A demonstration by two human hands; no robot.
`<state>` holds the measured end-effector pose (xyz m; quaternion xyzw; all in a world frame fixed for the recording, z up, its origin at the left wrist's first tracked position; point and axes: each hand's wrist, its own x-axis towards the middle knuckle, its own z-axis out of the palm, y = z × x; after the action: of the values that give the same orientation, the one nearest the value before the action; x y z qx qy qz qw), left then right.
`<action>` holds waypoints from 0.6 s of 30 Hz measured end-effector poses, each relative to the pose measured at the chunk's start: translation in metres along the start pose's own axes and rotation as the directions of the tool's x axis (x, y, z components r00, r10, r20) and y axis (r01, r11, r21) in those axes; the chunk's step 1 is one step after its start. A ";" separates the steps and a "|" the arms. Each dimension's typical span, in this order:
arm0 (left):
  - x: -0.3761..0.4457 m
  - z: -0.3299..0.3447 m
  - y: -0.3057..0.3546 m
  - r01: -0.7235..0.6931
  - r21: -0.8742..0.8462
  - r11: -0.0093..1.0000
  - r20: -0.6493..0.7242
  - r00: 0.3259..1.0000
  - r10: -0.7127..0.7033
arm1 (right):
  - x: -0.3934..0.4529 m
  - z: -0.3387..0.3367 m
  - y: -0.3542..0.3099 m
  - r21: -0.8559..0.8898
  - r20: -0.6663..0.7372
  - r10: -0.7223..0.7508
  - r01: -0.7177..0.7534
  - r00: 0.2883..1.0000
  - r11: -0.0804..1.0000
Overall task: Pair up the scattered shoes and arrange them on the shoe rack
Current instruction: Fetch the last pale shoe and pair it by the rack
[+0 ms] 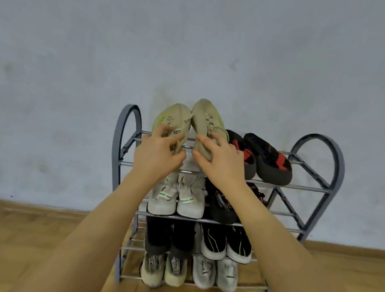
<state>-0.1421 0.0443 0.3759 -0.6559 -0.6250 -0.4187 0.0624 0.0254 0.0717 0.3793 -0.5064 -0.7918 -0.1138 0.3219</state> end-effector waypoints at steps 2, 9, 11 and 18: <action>0.007 0.010 -0.006 0.028 0.027 0.999 0.072 0.997 -0.029 | 0.003 0.010 0.004 -0.085 0.067 0.004 0.001 0.998 0.996; -0.021 0.021 -0.027 -0.022 0.034 0.999 0.102 0.995 0.019 | -0.018 0.025 0.012 -0.102 0.044 -0.088 0.092 0.995 0.991; -0.029 0.025 -0.032 -0.051 0.003 0.999 0.085 0.995 0.051 | -0.023 0.026 0.013 -0.070 0.010 -0.096 0.096 0.995 0.993; -0.016 0.037 -0.040 -0.114 -0.222 0.968 -0.037 0.993 0.109 | -0.013 0.033 -0.008 0.066 -0.197 -0.014 0.027 0.980 0.997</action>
<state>-0.1571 0.0623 0.3245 -0.6876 -0.5352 -0.4903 0.0194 0.0087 0.0754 0.3474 -0.4734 -0.7647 -0.1396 0.4143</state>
